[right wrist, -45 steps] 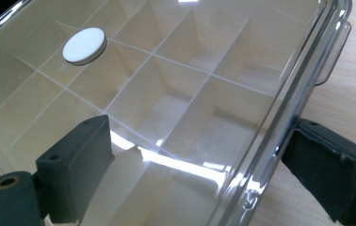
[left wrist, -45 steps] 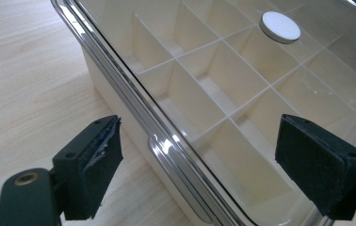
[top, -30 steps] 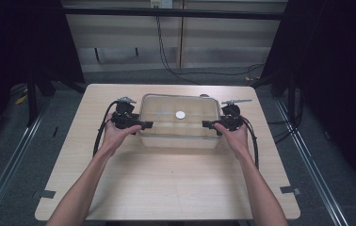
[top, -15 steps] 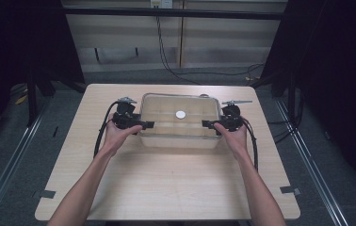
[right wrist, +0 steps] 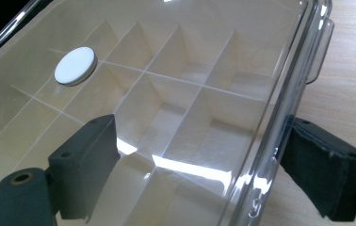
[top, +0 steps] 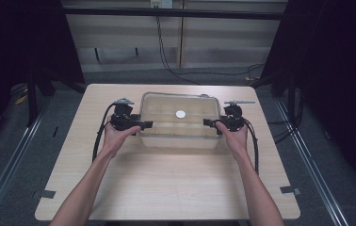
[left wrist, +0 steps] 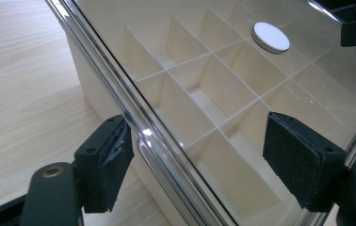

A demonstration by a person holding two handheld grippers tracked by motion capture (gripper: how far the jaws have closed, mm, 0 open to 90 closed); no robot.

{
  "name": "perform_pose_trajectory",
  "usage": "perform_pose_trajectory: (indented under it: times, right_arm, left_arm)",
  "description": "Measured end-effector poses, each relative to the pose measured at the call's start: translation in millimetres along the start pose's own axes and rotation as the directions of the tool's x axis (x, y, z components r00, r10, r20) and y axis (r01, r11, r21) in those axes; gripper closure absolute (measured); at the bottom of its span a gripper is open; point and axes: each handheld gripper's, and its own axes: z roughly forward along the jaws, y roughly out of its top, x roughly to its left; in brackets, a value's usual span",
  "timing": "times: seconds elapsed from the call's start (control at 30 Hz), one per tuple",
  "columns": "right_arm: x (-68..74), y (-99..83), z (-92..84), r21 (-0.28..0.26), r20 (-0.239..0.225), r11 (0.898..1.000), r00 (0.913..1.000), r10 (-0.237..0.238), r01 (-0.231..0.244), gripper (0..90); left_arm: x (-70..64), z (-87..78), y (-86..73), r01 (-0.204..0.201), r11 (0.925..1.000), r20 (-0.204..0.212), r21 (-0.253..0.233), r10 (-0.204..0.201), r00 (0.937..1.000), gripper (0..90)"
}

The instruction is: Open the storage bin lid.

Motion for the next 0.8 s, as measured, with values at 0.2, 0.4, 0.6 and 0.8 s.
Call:
perform_pose_trajectory:
  times: [0.2, 0.4, 0.6, 0.8]
  right_arm:
    - [-0.4, -1.1, -1.2, -0.004, -0.006, 1.0, 0.9999, 0.01, -0.01, 14.7]
    - [-0.8, -0.1, -5.9, -0.024, -0.005, 1.0, 1.0, 0.008, -0.008, 15.8]
    - [1.8, 2.1, -12.0, -0.053, -0.014, 0.999, 0.9999, 0.008, -0.008, 15.9]
    - [-3.6, -1.0, -18.0, -0.121, -0.082, 0.992, 0.9962, 0.03, -0.04, 16.9]
  left_arm:
    - [-1.5, -3.1, 1.2, -0.006, 0.9998, 0.002, -0.018, 0.006, 1.0, 25.6]
    - [-3.9, -5.5, 2.6, -0.011, 0.9996, -0.001, -0.025, 0.011, 0.9999, 26.0]
    - [-5.8, -6.8, 2.6, -0.034, 0.9992, -0.017, -0.02, 0.033, 0.9993, 30.4]
    - [-5.4, -8.1, 1.0, -0.035, 0.9985, -0.01, -0.041, 0.035, 0.9993, 34.9]
